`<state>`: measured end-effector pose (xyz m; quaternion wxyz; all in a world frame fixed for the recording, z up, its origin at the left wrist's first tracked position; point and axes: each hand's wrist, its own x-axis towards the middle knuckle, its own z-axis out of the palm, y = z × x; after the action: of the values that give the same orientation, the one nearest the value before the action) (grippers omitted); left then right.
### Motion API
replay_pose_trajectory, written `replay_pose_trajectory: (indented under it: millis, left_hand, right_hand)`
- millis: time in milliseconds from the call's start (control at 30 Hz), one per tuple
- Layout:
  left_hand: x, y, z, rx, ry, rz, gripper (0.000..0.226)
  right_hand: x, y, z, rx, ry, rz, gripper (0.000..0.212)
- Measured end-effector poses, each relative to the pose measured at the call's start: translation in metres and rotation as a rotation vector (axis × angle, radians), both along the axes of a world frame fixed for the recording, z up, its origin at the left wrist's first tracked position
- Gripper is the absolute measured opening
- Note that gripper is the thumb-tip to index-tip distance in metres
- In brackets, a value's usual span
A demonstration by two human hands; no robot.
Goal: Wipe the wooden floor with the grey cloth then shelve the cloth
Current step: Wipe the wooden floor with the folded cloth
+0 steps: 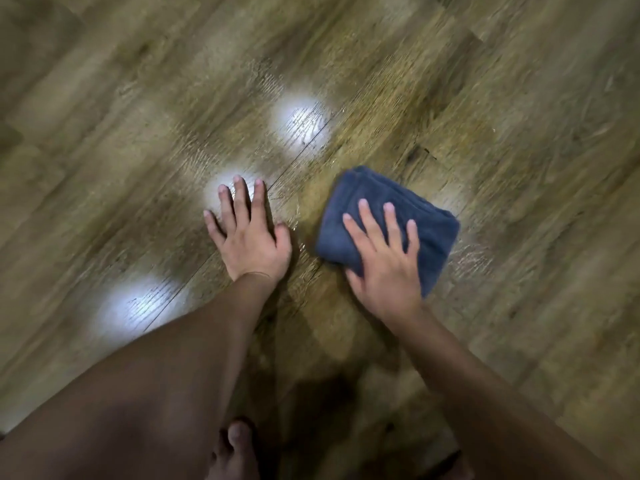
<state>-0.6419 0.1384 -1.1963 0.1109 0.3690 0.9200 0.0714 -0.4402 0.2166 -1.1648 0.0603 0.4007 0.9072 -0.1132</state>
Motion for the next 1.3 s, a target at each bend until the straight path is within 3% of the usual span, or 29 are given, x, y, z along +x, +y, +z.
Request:
replay_pose_trajectory:
  millis: [100,200,333,400,600,700,767,833,933,1033,1200,1300]
  left_hand:
    - [-0.004,0.001,0.008,0.051,-0.102,0.019,0.074]
    - [-0.013,0.002,0.020,0.225,-0.299,0.164,0.059]
    - [-0.060,0.015,0.049,0.685,-0.730,0.656,0.049]
    - [-0.094,0.022,0.060,0.794,-0.847,0.847,0.054]
    - [-0.109,0.019,0.068,0.841,-0.970,0.835,0.066]
    - [-0.087,0.017,0.061,0.720,-0.784,0.623,0.056]
    - [-0.085,0.007,0.047,0.478,-0.437,0.386,0.052]
    - [-0.094,-0.010,0.033,0.233,-0.174,0.310,0.056]
    - [-0.111,-0.038,0.019,-0.012,-0.216,0.495,0.081]
    - [-0.122,-0.049,0.009,-0.149,-0.300,0.499,0.099]
    - [-0.139,-0.056,0.001,-0.227,-0.374,0.413,0.105]
    - [-0.144,-0.059,-0.004,-0.201,-0.379,0.407,0.103]
  right_hand:
    - [0.050,-0.006,0.005,-0.042,-0.039,-0.059,0.093]
    - [0.071,-0.002,0.008,-0.079,-0.037,-0.062,0.094]
    - [0.071,0.003,0.007,-0.138,-0.006,-0.077,0.090]
    - [0.072,0.004,0.005,-0.142,0.017,-0.077,0.092]
    - [0.072,0.002,0.002,-0.139,0.086,-0.115,0.100]
    - [0.071,0.000,0.003,-0.120,0.044,-0.095,0.099]
    - [0.069,-0.001,0.004,-0.098,0.000,-0.085,0.095]
    - [0.067,-0.004,0.005,-0.084,-0.014,-0.084,0.091]
    - [0.060,-0.016,0.006,-0.075,-0.005,-0.086,0.084]
    - [0.038,-0.049,0.005,-0.047,-0.021,-0.060,0.083]
    - [-0.025,-0.106,-0.002,-0.041,-0.032,0.247,0.090]
    - [-0.061,-0.075,-0.001,-0.016,-0.008,0.300,0.082]
